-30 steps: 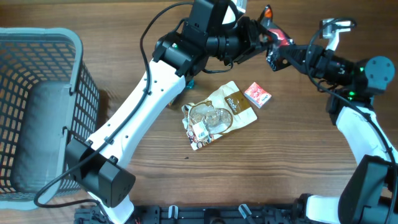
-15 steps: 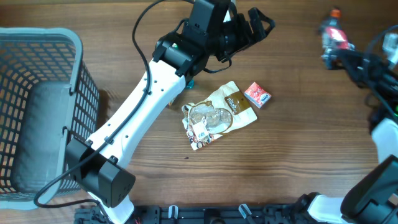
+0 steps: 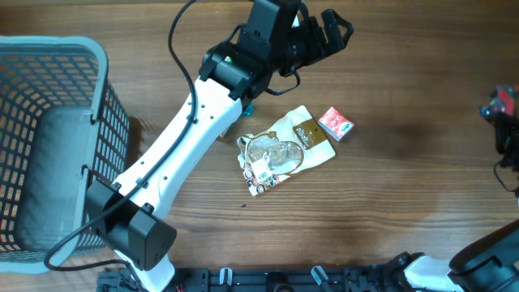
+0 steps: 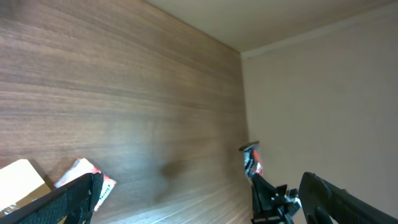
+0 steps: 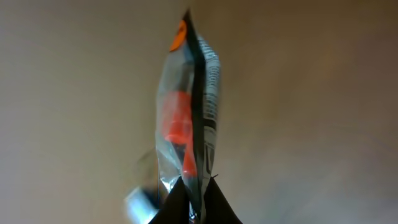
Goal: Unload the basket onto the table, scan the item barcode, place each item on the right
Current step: 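Carry the package to the far right of the table and release it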
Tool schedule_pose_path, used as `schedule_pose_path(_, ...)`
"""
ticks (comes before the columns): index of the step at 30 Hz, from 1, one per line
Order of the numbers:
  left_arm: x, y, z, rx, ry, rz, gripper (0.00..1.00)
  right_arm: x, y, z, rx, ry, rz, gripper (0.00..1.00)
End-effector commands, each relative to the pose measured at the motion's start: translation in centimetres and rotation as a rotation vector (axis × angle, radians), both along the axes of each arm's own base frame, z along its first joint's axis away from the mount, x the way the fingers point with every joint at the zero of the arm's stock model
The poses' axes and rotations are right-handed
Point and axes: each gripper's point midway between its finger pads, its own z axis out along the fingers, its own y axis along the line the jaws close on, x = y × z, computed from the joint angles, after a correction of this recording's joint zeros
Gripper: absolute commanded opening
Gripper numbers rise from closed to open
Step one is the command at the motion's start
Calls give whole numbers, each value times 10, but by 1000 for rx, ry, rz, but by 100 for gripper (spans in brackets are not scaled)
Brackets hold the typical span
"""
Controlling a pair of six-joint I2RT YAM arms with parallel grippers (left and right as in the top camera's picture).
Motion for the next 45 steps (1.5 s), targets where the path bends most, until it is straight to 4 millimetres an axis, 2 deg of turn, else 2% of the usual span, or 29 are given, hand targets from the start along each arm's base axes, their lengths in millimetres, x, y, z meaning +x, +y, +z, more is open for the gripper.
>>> schedule_pose_path(1, 2, 3, 2, 42, -44, 3, 100, -41, -66, -30, -231, 296, -322, 5)
schedule_pose_path(5, 8, 10, 1, 65, -59, 48, 100, -67, -84, -42, -250, 417, -474, 5)
schedule_pose_path(8, 11, 12, 1, 74, -65, 64, 100, -78, -92, -54, -255, 479, -531, 5)
schedule_pose_path(11, 13, 14, 1, 79, -71, 79, 100, -83, -94, -75, -240, 536, -545, 5)
schedule_pose_path(13, 15, 13, 5, 69, -86, 82, 100, -83, -92, -98, -207, 573, -525, 5)
schedule_pose_path(14, 16, 13, 5, 68, -89, 83, 100, -84, -91, -105, -199, 585, -516, 9)
schedule_pose_path(15, 17, 14, 6, 77, -102, 82, 100, -85, -89, -114, -184, 602, -509, 17)
schedule_pose_path(17, 20, 17, 6, 117, -143, 77, 100, -85, -86, -125, -166, 619, -487, 68)
schedule_pose_path(19, 22, 19, 6, 147, -171, 77, 100, -83, -84, -125, -157, 612, -475, 82)
schedule_pose_path(20, 23, 21, 6, 162, -186, 78, 100, -81, -83, -123, -156, 599, -468, 93)
schedule_pose_path(21, 24, 22, 6, 173, -197, 81, 100, -78, -83, -119, -162, 584, -456, 100)
schedule_pose_path(23, 27, 27, 10, 200, -229, 93, 100, -71, -82, -107, -177, 545, -427, 100)
schedule_pose_path(27, 22, 33, 36, 238, -349, 56, 100, -63, -78, -77, -196, 468, -410, 100)
schedule_pose_path(31, 12, 49, 69, 274, -450, 69, 100, -51, -71, -30, -244, 346, -381, 100)
schedule_pose_path(34, -3, 59, 87, 271, -468, 66, 100, -37, -54, 9, -292, 247, -328, 100)
schedule_pose_path(37, -20, 71, 94, 318, -484, 37, 100, -23, -27, 44, -372, 185, -258, 100)
schedule_pose_path(40, -31, 80, 92, 385, -494, -1, 100, -17, -1, 66, -434, 161, -205, 100)
schedule_pose_path(42, -34, 91, 88, 434, -480, 18, 100, -10, 24, 73, -453, 148, -131, 100)
schedule_pose_path(45, -32, 122, 90, 518, -463, 136, 100, 10, 72, 72, -478, 123, 62, 100)
